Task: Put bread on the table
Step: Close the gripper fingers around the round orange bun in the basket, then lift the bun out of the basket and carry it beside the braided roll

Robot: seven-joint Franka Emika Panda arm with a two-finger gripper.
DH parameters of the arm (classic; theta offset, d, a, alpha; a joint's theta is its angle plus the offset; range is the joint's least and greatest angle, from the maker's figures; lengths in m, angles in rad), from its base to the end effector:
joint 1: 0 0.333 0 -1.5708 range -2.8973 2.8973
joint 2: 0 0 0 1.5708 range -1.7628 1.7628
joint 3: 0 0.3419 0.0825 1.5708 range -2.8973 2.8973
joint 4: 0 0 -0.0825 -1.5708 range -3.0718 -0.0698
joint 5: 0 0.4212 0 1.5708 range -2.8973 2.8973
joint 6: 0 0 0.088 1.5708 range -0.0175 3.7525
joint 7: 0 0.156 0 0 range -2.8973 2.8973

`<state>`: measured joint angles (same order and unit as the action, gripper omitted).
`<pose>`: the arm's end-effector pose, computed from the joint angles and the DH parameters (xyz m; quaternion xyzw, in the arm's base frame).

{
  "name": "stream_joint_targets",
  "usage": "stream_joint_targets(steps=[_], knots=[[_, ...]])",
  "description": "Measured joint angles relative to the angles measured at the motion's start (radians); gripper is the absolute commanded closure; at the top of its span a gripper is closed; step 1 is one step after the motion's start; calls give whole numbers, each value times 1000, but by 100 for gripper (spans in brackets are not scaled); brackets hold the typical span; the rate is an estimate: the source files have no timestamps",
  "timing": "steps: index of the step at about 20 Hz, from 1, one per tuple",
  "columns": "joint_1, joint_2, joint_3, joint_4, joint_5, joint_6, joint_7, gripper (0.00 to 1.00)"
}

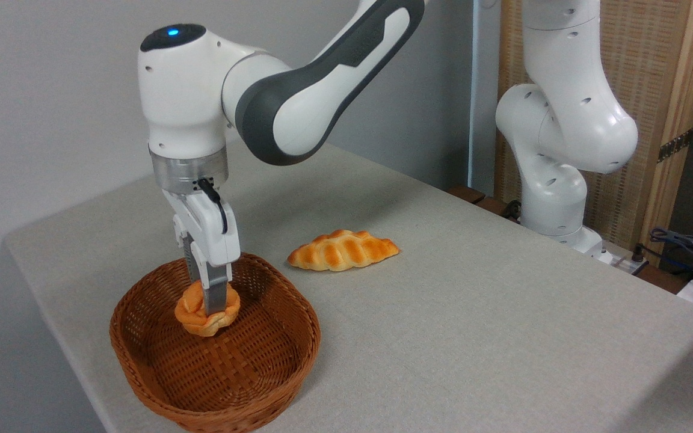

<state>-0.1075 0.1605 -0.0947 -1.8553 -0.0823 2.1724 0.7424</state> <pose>0.6487 -0.1376 0.4109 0.8966 -0.4336 0.0870 0.0206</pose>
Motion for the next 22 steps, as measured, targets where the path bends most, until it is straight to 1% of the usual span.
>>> stream_joint_targets(steps=[4, 7, 9, 12, 14, 17, 20, 22], knots=[[25, -41, 4, 3, -1, -36, 0, 56], [32, -84, 32, 3, -1, -104, 3, 56], [34, -115, 61, 3, -2, -172, 37, 56], [36, -156, 105, -6, -3, -272, 129, 54], [37, -193, 135, -51, -3, -299, 208, 53], [37, -276, 171, -173, -3, -301, 336, 52], [37, -341, 182, -274, 5, -300, 393, 52], [36, -366, 182, -321, 37, -300, 397, 52]])
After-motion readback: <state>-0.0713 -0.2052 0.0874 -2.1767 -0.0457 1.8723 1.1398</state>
